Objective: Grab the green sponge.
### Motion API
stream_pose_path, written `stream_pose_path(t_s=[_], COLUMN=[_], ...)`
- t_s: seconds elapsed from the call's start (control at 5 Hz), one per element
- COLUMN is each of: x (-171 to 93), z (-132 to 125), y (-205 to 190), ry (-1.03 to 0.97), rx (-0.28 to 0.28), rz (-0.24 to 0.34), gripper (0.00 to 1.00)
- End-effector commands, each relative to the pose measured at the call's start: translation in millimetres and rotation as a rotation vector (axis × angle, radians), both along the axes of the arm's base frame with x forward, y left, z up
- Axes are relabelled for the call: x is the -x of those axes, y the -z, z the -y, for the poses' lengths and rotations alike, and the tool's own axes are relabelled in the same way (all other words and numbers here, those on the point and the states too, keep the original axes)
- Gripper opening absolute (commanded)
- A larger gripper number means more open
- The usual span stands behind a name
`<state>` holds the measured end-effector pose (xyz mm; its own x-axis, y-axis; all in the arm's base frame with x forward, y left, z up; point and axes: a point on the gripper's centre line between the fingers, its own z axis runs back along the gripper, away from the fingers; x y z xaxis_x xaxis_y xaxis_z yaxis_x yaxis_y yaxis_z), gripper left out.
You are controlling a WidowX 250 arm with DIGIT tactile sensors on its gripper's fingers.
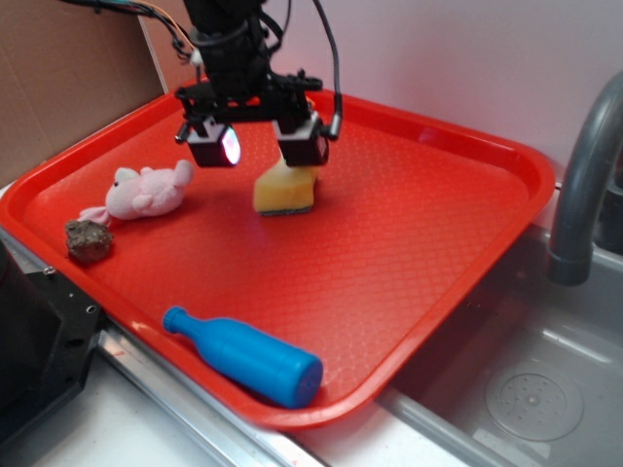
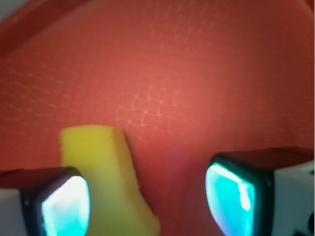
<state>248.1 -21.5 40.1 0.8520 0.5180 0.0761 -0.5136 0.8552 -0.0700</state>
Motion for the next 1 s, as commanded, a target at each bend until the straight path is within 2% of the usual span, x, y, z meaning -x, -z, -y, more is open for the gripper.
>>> stream_pose_path(t_s=[0.0, 0.2, 0.4, 0.6, 0.8], x=[-12.0, -9.7, 11.5, 32.2, 45.6], z=[-2.3, -5.2, -8.6, -8.3, -13.0], y=[-7.6, -34.3, -83.1, -133.2, -173.3], ry=[0.097, 0.162, 0.414, 0.528, 0.579], rx=[0.003, 0.002, 0.147, 0.081, 0.057], rz=[0.051, 0.054, 0.15, 0.182, 0.186], gripper=[0.0, 0.0, 0.0, 0.0, 0.0])
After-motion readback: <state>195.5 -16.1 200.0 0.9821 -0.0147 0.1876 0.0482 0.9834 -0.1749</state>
